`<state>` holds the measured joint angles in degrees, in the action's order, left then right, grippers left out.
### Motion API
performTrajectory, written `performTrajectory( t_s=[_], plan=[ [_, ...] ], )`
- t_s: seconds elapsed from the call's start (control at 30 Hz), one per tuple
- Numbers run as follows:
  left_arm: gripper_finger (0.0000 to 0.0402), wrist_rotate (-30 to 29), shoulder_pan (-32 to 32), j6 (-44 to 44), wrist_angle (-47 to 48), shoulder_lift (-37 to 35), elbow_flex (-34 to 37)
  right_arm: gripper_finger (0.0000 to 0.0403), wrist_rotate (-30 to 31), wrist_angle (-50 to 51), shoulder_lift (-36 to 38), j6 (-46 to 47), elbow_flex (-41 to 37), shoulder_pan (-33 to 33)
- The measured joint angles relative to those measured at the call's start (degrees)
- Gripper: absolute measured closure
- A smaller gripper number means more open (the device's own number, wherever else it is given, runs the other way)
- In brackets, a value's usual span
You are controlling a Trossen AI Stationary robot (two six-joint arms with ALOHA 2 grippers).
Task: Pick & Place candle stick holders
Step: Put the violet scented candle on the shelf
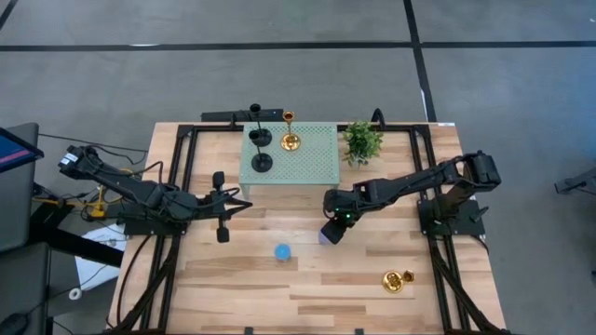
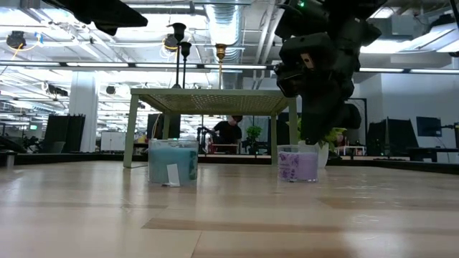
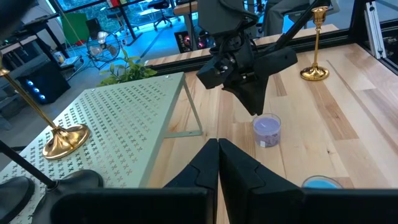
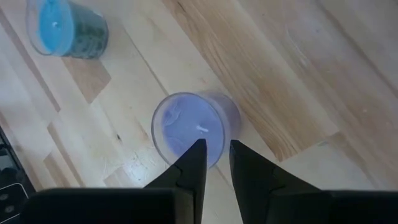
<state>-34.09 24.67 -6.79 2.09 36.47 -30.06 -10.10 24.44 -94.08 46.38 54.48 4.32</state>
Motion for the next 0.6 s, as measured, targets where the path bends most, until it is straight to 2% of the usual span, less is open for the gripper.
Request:
performTrajectory(
  t_s=[0.6],
  plan=[
    [0.0390,0.0,0.0,0.0,0.0,0.0,0.0,0.0339,1.2,-2.7,0.0,0.0,-1.6,0.0]
  ],
)
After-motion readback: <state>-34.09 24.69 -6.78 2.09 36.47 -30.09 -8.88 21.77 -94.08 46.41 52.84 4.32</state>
